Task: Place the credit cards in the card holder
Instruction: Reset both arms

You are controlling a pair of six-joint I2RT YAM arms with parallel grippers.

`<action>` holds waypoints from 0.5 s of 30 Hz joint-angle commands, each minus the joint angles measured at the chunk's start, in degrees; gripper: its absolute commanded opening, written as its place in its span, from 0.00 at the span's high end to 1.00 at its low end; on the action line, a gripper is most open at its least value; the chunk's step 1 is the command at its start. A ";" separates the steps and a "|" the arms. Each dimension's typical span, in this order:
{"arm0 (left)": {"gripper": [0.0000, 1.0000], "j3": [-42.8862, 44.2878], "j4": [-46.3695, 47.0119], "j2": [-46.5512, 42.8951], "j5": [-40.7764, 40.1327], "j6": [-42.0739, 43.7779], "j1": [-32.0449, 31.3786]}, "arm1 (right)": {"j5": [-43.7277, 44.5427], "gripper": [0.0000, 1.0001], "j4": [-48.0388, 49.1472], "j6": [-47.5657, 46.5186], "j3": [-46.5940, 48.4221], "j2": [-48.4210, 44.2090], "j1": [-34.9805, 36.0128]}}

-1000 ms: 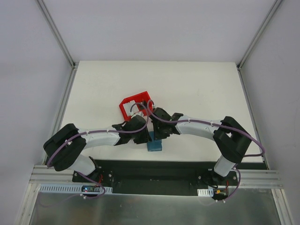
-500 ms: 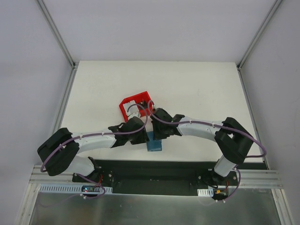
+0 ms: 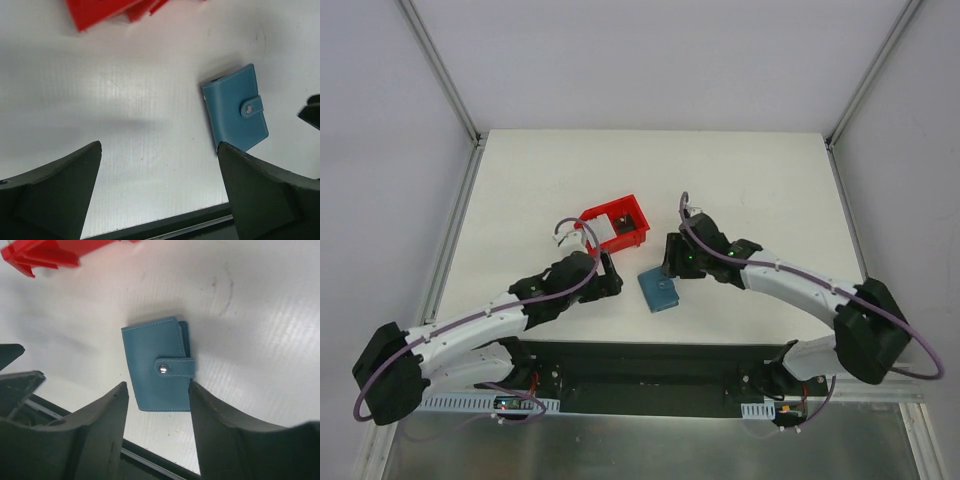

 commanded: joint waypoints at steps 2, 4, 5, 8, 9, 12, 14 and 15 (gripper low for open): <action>0.01 -4.09 -6.87 -9.97 -3.97 0.69 5.91 | 3.75 0.40 0.76 0.96 -8.42 -9.95 -3.08; 0.01 -5.23 -7.92 -12.69 -1.95 1.74 11.26 | 3.67 0.34 1.03 1.75 -11.32 -11.72 -4.75; 0.01 -5.67 -8.54 -13.93 -1.25 2.27 13.20 | 3.41 0.32 1.12 1.93 -12.29 -12.16 -5.62; 0.01 -5.68 -9.77 -16.48 -0.45 4.72 17.51 | 2.26 0.21 0.86 0.97 -14.49 -14.61 -8.08; 0.01 -4.80 -10.30 -16.84 -0.01 5.95 19.01 | 2.78 0.20 0.25 0.53 -14.94 -16.45 -8.79; 0.01 -2.34 -12.84 -15.88 0.95 9.03 25.06 | 4.72 0.18 -0.55 -1.58 -16.87 -22.60 -12.91; 0.01 -1.28 -13.46 -14.82 1.74 11.32 30.33 | 5.68 0.11 -2.30 -4.47 -16.96 -26.65 -16.69; 0.01 -0.84 -13.46 -14.64 2.44 12.11 32.97 | 8.04 0.08 -4.48 -5.27 -16.35 -28.49 -18.88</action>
